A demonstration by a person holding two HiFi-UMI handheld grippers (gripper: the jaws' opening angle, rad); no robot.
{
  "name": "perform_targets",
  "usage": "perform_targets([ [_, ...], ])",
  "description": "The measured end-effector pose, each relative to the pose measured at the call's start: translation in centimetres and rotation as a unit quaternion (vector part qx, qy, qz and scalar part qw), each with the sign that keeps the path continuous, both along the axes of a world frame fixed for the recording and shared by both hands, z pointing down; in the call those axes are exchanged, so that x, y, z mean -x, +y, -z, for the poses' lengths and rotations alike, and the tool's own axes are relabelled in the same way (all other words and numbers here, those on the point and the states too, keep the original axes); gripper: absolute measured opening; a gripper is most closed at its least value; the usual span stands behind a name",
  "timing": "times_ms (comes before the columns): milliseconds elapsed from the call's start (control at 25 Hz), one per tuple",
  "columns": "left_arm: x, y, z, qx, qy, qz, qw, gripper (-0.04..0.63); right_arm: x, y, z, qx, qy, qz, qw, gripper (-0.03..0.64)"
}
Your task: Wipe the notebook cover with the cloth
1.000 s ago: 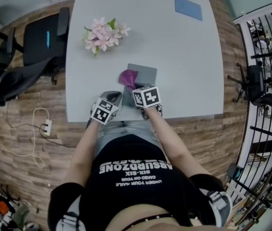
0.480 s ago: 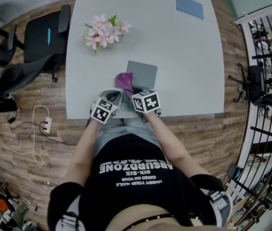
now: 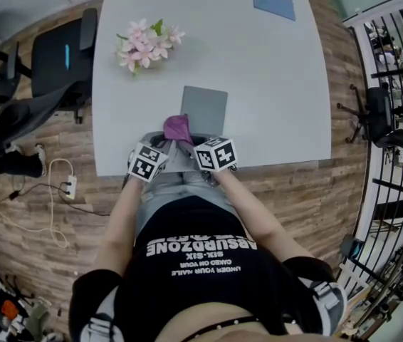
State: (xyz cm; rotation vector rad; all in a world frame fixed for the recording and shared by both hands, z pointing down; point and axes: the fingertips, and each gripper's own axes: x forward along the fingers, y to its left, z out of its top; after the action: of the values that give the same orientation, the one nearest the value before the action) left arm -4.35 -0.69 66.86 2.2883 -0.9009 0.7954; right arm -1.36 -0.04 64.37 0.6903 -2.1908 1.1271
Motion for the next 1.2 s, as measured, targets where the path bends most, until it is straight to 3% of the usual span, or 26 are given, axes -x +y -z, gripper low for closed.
perform_targets([
  [240,-0.1,0.1,-0.2,0.0,-0.005,-0.004,1.0,0.017,0.0,0.9,0.0,0.037,-0.027,-0.019,0.999,0.075],
  [840,0.1,0.2,-0.7,0.0,-0.011,0.0,0.9999,0.017,-1.9,0.6,0.1,0.036,-0.041,-0.064,0.996,0.075],
  [1200,-2.0,0.4,0.2,-0.007,0.001,-0.025,0.9997,0.017,-3.4,0.5,0.2,0.038,-0.039,-0.087,0.995,0.075],
])
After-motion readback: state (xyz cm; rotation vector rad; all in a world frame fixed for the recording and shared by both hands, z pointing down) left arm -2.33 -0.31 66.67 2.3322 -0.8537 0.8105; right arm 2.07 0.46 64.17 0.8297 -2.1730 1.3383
